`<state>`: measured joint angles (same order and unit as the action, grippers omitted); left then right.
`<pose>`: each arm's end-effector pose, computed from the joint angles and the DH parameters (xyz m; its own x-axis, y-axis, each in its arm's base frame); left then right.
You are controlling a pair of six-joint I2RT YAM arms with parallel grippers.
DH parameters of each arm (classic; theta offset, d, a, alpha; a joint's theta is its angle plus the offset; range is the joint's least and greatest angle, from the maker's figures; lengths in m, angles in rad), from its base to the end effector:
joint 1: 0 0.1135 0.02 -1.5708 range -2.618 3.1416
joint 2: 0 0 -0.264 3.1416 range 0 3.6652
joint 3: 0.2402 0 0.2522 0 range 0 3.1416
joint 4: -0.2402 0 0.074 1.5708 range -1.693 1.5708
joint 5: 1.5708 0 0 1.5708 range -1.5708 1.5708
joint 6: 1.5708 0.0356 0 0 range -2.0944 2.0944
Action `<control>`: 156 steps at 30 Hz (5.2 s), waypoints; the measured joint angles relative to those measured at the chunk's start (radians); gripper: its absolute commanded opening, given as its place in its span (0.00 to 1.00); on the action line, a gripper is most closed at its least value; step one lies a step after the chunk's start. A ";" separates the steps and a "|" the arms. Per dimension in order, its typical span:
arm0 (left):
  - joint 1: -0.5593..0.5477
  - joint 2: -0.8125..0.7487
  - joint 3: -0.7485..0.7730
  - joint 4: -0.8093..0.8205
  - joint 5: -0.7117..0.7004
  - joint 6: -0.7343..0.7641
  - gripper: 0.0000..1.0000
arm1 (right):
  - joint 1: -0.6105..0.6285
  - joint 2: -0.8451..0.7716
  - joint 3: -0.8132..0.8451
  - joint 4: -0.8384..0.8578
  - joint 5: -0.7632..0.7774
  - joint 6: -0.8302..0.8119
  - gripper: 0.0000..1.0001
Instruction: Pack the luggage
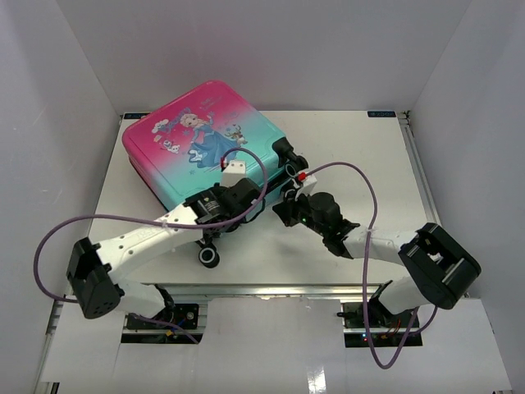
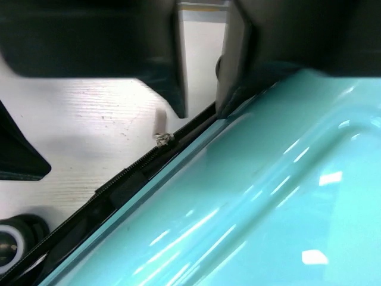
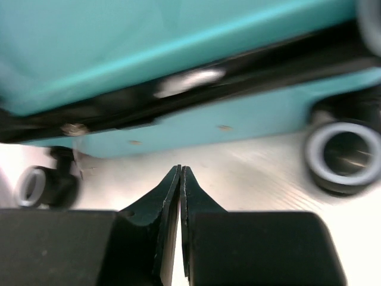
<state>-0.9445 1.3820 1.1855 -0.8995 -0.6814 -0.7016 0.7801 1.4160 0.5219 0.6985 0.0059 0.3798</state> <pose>0.1758 -0.2047 0.2934 -0.6954 0.1060 -0.7108 0.0153 0.9910 0.1328 0.2041 0.2017 0.1996 -0.3875 0.1381 -0.9115 -0.5982 0.7146 0.3626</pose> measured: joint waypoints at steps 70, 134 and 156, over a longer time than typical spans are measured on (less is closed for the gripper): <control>0.071 -0.655 -0.460 0.238 -0.122 -0.223 0.00 | 0.205 0.266 0.262 -0.023 0.073 -0.124 0.78; 0.061 -0.924 -0.527 0.196 -0.120 -0.380 0.00 | 0.241 0.333 0.163 0.279 0.571 -0.190 0.08; 0.047 -1.004 -0.377 -0.087 -0.266 -0.572 0.00 | -0.205 0.200 0.003 0.371 0.096 -0.060 0.08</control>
<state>-0.8970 0.3779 0.8082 -0.9869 -0.9471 -1.2740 0.5749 1.6163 0.5250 1.0693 0.1014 0.3197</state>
